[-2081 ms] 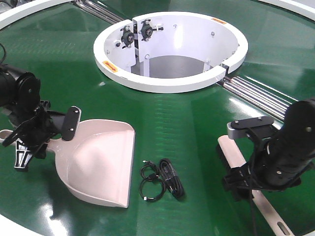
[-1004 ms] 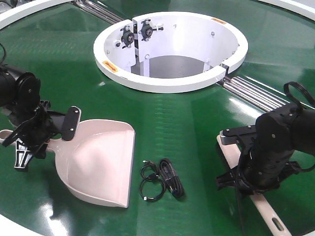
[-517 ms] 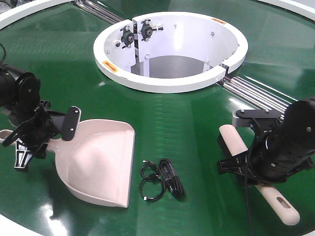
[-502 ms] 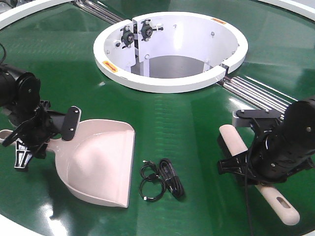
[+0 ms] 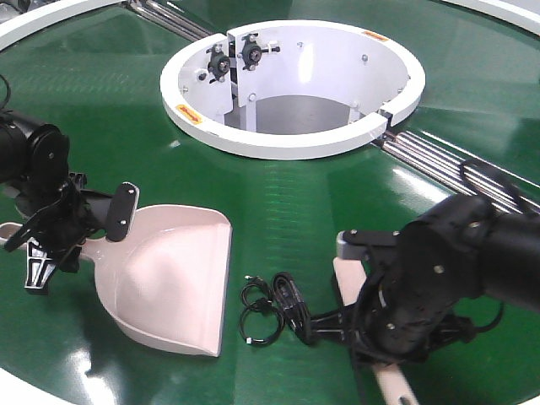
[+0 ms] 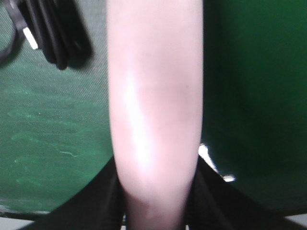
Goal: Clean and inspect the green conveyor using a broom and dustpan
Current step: 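Sweep the black cable into the dustpan with the brush in the right gripper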
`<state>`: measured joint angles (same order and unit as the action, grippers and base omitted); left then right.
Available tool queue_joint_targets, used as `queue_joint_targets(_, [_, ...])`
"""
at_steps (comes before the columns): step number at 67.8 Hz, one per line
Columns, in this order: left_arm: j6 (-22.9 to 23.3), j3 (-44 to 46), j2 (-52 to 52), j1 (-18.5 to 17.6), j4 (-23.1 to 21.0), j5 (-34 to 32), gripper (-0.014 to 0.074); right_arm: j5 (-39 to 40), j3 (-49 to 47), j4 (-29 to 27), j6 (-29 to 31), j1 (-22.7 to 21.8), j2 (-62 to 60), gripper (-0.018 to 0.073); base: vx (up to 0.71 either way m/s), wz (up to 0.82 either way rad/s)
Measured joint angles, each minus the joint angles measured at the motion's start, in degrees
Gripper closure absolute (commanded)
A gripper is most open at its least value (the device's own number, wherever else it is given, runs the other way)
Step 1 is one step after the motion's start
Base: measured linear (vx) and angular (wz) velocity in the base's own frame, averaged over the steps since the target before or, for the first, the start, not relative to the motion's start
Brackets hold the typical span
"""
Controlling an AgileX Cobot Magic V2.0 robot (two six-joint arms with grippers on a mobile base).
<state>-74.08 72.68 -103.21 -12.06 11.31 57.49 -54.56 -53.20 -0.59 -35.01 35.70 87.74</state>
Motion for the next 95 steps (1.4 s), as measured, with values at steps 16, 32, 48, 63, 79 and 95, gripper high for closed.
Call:
queue_joint_targets(16, [0.00, 0.00, 0.00, 0.00, 0.00, 0.00, 0.0604, 4.63, 0.00, -5.66, -1.27, 2.09, 4.58, 0.0563, 0.00, 0.00])
queue_joint_targets(32, [0.00, 0.00, 0.00, 0.00, 0.00, 0.00, 0.0604, 8.67, -0.12, -12.38, 0.97, 2.71, 7.30, 0.0563, 0.00, 0.00])
queue_joint_targets(48, [0.00, 0.00, 0.00, 0.00, 0.00, 0.00, 0.0604, 11.23, -1.71, -18.81, 5.29, 2.71, 10.02, 0.0563, 0.00, 0.00])
queue_joint_targets(63, [0.00, 0.00, 0.00, 0.00, 0.00, 0.00, 0.0604, 7.90, -9.35, -20.80, 7.90, 2.71, 15.14, 0.0563, 0.00, 0.00])
queue_joint_targets(79, [0.05, 0.00, 0.00, 0.00, 0.00, 0.00, 0.0604, 2.87, -20.53, -26.59, 13.07, 2.95, 22.88, 0.0563, 0.00, 0.00])
queue_joint_targets(95, [0.05, 0.00, 0.00, 0.00, 0.05, 0.00, 0.0604, 1.82, -32.65, -33.88, 19.93, 4.47, 29.70, 0.0563, 0.00, 0.00])
